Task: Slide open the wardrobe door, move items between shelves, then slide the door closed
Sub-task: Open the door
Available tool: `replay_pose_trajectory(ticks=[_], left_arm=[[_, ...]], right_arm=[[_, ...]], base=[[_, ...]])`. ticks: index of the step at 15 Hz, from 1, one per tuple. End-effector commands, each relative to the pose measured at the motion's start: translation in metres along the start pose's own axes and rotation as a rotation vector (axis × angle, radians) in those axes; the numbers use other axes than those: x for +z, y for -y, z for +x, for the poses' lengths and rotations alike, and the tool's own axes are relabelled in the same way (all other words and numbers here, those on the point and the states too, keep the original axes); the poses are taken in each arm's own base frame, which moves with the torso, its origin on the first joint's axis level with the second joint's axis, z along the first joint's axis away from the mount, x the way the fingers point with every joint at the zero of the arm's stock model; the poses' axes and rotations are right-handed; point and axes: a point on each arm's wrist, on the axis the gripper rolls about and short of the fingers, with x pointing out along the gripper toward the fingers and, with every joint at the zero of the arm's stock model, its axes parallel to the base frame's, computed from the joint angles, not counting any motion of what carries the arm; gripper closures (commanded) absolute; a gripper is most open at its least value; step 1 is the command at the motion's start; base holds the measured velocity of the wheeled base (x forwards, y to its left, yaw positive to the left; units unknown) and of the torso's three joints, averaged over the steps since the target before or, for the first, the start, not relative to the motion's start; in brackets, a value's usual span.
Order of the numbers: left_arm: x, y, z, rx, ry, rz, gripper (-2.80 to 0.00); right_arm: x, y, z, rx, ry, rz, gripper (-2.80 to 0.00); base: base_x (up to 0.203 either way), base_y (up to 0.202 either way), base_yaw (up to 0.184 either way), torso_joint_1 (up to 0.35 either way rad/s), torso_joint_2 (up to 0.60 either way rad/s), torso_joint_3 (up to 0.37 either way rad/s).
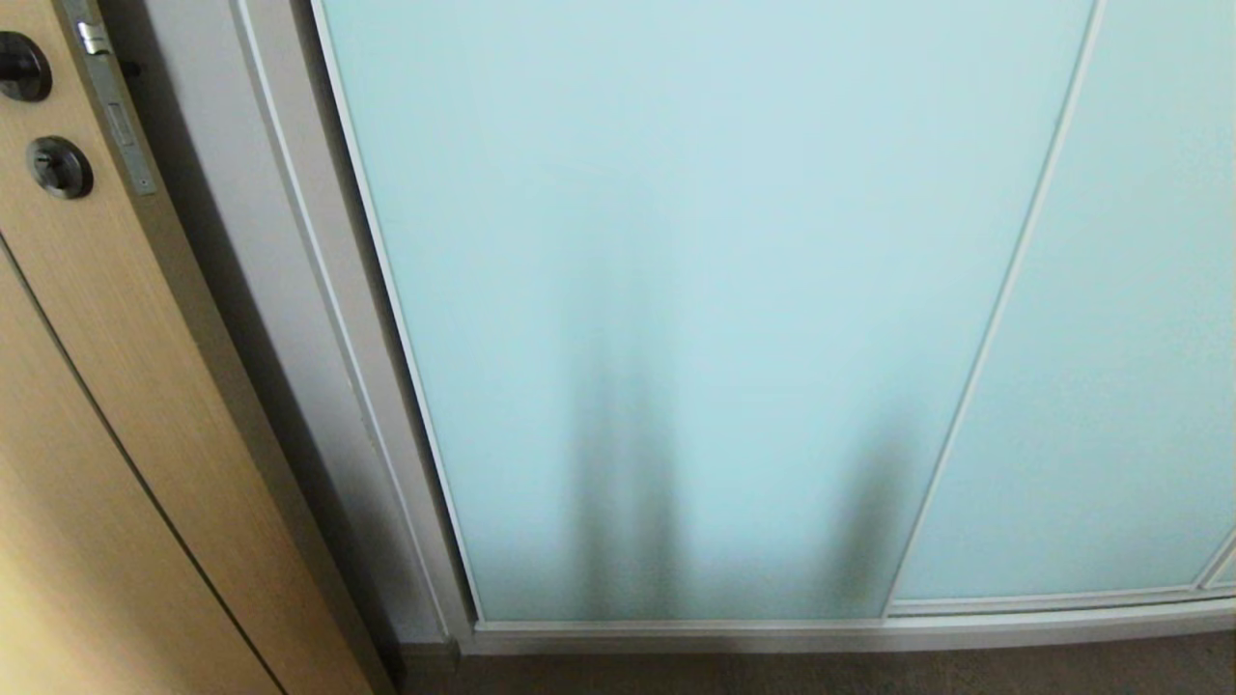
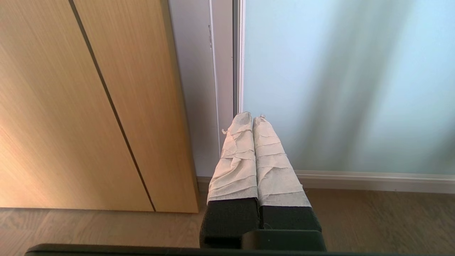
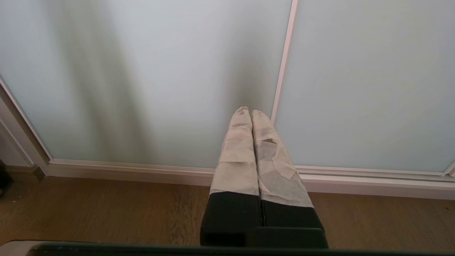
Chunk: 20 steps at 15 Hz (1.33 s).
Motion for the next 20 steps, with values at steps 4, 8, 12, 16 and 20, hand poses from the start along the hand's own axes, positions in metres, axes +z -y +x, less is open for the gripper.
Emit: replay_pose_trajectory(ticks=[4,8,12,16,20], left_arm=[[0.000,0.000,0.000,0.002,-0.002,0.000,0.00],[0.000,0.000,0.000,0.004,-0.013,0.000,0.00],[0.000,0.000,0.000,-0.005,-0.019,0.074,0.00],[0.027,0.000,-0.003,-0.002,-0.001,0.099,0.00],[0.116,-0.002,0.006,0.054,0.084,-0.003,0.00]], right_arm=[[0.000,0.000,0.000,0.000,0.001,0.002,0.00],[0.000,0.000,0.000,0.000,-0.001,0.003,0.00],[0.000,0.000,0.000,0.000,0.001,0.003,0.00],[0.000,0.000,0.000,0.000,-0.001,0.003,0.00],[0.000,0.000,0.000,0.000,-0.001,0.003,0.00]], base=[[0.000,0.000,0.000,0.000,0.00,0.000],[0.000,0.000,0.000,0.000,0.00,0.000],[0.000,0.000,0.000,0.000,0.00,0.000],[0.000,0.000,0.000,0.000,0.00,0.000],[0.000,0.000,0.000,0.000,0.00,0.000]])
